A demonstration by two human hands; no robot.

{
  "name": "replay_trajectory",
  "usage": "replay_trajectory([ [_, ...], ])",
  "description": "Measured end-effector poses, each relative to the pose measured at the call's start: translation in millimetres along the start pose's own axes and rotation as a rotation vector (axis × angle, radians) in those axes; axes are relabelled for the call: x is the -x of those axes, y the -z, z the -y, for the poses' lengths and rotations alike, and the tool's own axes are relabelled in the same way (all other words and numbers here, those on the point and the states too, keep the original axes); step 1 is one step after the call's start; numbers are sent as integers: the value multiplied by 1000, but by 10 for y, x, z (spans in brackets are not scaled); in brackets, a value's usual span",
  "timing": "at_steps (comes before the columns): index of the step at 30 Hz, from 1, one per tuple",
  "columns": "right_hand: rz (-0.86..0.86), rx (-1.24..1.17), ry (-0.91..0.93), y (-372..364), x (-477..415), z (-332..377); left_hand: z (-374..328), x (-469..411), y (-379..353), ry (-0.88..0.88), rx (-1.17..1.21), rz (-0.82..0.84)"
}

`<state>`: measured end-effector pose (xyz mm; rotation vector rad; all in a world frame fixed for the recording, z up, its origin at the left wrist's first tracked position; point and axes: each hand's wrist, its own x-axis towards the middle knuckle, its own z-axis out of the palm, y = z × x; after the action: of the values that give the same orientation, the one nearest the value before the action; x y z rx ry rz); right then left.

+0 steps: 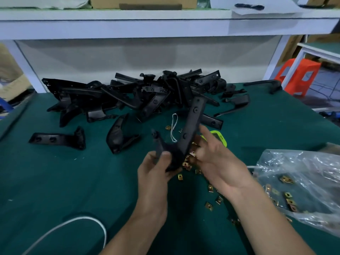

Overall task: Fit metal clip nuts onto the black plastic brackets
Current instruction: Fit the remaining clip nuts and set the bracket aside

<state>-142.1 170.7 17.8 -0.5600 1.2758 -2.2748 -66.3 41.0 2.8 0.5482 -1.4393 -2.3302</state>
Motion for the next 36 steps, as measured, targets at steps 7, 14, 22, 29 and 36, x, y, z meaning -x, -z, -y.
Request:
replay_trajectory([
  [7,-466,35,32,-111,17,-114,-7,-144,86,111,-209,376],
  [14,-634,-139,107,-54,-34,-82,-68,-362,260,-293,-773,140],
  [22,-776,-206,-34,85,-97,-137,-26,-255,263,-367,-1274,343],
  [29,-708,-204,-84,57,-97,-149,43,-132,211,-450,-1021,199],
  [36,-686,-165,-131,13,-73,-159,-2,-179,197,-178,-489,143],
])
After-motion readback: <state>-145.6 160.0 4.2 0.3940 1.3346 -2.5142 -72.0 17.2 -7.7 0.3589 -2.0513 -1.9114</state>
